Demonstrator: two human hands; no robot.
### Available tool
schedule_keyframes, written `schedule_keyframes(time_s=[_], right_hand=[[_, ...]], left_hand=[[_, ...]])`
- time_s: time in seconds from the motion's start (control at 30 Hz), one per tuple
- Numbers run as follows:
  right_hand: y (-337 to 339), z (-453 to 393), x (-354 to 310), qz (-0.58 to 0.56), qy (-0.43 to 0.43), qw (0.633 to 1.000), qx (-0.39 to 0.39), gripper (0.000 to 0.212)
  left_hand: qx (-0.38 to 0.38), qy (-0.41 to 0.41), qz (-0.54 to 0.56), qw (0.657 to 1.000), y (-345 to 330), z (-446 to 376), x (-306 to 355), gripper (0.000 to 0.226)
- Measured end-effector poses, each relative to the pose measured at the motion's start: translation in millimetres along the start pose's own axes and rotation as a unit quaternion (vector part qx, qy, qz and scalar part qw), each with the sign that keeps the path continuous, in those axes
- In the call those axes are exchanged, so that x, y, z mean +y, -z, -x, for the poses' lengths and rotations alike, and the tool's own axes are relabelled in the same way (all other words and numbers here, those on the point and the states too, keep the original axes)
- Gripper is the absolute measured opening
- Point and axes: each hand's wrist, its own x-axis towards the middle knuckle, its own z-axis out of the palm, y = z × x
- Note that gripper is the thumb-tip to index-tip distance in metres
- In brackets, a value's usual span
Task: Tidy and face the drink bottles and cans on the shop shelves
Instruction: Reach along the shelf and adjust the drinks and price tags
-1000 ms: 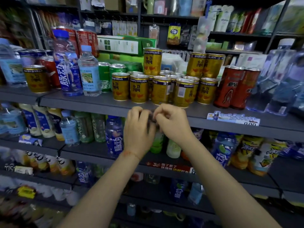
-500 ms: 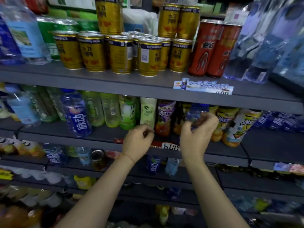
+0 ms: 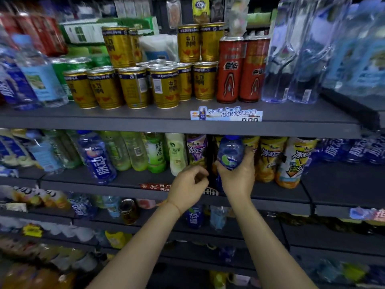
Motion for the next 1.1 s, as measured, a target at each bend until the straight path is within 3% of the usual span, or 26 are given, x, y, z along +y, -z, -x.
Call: schedule_keyframes(time_s=[0.13,0.37,0.5,0.6,0.7,0.83,1.0,1.1], right_hand=[[14,30,-8,-0.065,0.008,0.997,-0.03,0.079],[39,87,-54,-0.111,0.046,0.992,-0.049,0.082],[56,111,-82,-0.143,0.021,0.986,-0.086,0.075],[63,126,-82,-0.105,0.008,0.986,-0.128,0.075],[76,127,-78,-0.062,-0.01,0.983,-0.174,0.073],[100,113,-69,-0.109,-0.018,0.971,-0.212,0.073],[134,88,-52,-0.148,0.008,0.968,-0.203,0.062],[168,65,-30,-0.131,0.03,0.981,-0.139,0.056]], left_hand=[[-0.003,0.015,0.019,1.0,3,14,3,0.038],[0.001,-0.02,0.176,0.984,7,58,4,0.072],[-0.02,-0.006,0.263,0.965,24,88,10,0.065],[-0.039,0.01,0.277,0.96,25,110,7,0.053],[-0.039,0.018,0.284,0.958,18,123,12,0.055],[-0.039,0.001,0.291,0.956,12,124,32,0.066],[-0.032,-0.057,0.285,0.956,-13,104,77,0.075],[-0.043,-0.09,0.264,0.959,-52,86,107,0.077]])
